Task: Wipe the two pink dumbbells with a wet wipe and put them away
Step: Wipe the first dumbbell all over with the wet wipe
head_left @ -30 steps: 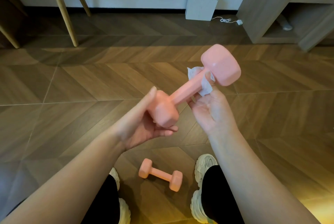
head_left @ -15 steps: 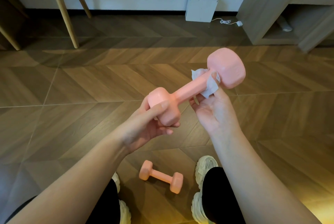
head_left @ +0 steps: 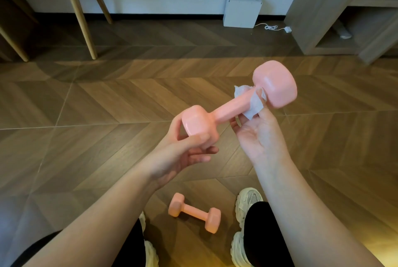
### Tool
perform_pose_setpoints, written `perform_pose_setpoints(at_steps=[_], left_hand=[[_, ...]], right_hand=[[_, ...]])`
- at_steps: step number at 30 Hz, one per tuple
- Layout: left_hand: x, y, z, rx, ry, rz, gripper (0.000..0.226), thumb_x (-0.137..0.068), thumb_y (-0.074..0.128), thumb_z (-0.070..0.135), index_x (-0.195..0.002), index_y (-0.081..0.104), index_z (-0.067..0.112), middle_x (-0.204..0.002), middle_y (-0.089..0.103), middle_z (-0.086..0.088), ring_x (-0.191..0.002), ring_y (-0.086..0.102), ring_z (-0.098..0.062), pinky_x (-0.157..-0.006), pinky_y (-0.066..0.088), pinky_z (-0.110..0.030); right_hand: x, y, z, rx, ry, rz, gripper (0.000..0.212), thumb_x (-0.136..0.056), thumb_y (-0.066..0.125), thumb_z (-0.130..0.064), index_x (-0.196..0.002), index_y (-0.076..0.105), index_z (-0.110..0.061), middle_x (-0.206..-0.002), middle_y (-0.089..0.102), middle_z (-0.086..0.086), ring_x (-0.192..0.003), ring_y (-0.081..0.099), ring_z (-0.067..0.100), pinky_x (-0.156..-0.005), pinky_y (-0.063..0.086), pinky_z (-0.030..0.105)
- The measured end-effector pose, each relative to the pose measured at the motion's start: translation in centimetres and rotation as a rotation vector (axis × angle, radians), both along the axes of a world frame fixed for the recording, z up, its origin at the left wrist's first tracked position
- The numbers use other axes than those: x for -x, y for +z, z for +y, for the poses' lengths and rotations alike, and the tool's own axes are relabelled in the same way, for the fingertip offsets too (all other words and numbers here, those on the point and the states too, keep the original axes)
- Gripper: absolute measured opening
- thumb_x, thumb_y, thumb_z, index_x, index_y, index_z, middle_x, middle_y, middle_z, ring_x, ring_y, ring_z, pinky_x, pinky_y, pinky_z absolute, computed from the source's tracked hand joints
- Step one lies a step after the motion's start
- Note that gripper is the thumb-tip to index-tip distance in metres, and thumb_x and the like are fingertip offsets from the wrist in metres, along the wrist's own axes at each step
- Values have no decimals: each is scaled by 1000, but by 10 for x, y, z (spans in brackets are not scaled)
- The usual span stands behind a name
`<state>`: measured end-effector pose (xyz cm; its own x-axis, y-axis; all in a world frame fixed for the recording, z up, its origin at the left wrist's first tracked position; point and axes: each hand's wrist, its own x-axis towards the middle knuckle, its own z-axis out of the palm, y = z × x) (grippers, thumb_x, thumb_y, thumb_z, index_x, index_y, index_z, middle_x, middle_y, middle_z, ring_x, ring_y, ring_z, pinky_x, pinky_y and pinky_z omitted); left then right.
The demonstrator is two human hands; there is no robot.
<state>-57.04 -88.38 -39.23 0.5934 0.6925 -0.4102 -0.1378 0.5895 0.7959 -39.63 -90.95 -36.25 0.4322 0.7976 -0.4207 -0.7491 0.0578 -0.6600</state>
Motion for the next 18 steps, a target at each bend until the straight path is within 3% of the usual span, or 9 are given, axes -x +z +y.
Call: perform_pose_setpoints(at_steps=[3,5,7,9,11,13,15,18], left_hand=[[2,8,9,-51,-82,97,80,-75,70,60,-137,47,15,-91,72,-13,-64,69,-22,-53,56,-25],[3,13,13,-9,-187,169,95,-80,38,84,-119,61,1,-83,70,-19,-55,64,-23,-49,54,-27],[2,14,12,84,-195,143,100,-72,30,84,-112,66,0,-90,70,-27,-65,69,-30,-53,59,-30],[1,10,8,90,-108,31,92,-68,57,80,-130,56,11,-106,68,-27,-82,72,-37,-60,61,-33],[3,3,8,13,-54,-19,100,-60,88,54,-143,39,28,-117,64,-22,-85,71,-34,-61,58,-31],[4,2,10,-63,-40,18,94,-62,83,38,-142,36,33,-112,65,-17,-78,70,-27,-58,55,-27],[4,7,11,-85,-53,85,81,-68,74,51,-136,44,21,-95,68,-12,-61,65,-20,-49,51,-24],[2,11,12,-22,-112,135,80,-81,47,77,-119,59,7,-77,66,-14,-46,56,-17,-41,48,-24]], right_hand=[[-5,0,-1,11,10,14,18,-90,65,-28,-103,71,-18,-105,73,5,-111,64,21,-103,47,39],[-4,-1,-2,4,51,-18,30,-86,67,-31,-113,68,-17,-111,71,5,-111,63,21,-99,49,38],[-1,-1,-3,-8,68,-36,43,-77,68,-34,-116,66,-17,-114,71,5,-110,63,20,-96,50,37],[3,1,-2,-4,58,-24,47,-72,69,-34,-116,66,-17,-115,71,5,-109,65,19,-98,50,37],[5,1,0,2,31,0,43,-71,69,-34,-111,68,-17,-113,72,5,-108,65,19,-98,48,36],[3,1,2,21,11,8,29,-77,68,-33,-102,70,-19,-109,73,4,-109,64,19,-101,45,37],[2,-2,2,44,25,-8,23,-86,66,-32,-104,71,-19,-110,73,4,-114,62,21,-103,42,38],[4,-4,-1,9,75,-59,63,-71,75,-36,-129,63,-16,-121,70,4,-116,61,20,-97,48,39]])
